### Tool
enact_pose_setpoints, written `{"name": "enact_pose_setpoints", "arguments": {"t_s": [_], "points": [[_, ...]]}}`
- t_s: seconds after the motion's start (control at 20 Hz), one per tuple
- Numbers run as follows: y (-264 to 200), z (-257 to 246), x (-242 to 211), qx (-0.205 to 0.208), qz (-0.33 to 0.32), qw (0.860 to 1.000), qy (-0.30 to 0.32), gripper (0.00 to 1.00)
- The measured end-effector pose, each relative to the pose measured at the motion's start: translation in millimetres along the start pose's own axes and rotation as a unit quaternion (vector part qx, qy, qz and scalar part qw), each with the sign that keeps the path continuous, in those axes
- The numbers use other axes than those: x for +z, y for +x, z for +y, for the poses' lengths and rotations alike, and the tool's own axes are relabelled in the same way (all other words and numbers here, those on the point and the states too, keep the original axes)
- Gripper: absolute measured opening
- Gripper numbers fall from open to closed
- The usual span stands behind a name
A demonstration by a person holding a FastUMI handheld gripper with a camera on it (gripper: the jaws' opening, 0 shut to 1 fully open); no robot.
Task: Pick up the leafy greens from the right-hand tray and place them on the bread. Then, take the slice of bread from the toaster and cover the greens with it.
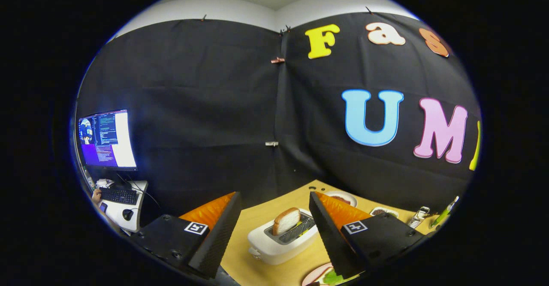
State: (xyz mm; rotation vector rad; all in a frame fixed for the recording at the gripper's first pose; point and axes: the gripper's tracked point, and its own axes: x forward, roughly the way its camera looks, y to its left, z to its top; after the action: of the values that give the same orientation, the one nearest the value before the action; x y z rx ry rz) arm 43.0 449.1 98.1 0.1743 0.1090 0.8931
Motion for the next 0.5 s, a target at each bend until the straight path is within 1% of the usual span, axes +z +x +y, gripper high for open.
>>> {"name": "enact_pose_setpoints", "arguments": {"t_s": [0.1, 0.25, 0.35, 0.5], "points": [[25, 2, -23, -0.001, 0.032, 0.999, 0.035, 0.98], [62, -5, -58, -0.007, 0.083, 0.993, 0.085, 0.98], [87, -20, -78, -0.026, 0.105, 0.988, 0.107, 0.97], [119, -35, -100, -0.045, 0.125, 0.983, 0.128, 0.96]]}}
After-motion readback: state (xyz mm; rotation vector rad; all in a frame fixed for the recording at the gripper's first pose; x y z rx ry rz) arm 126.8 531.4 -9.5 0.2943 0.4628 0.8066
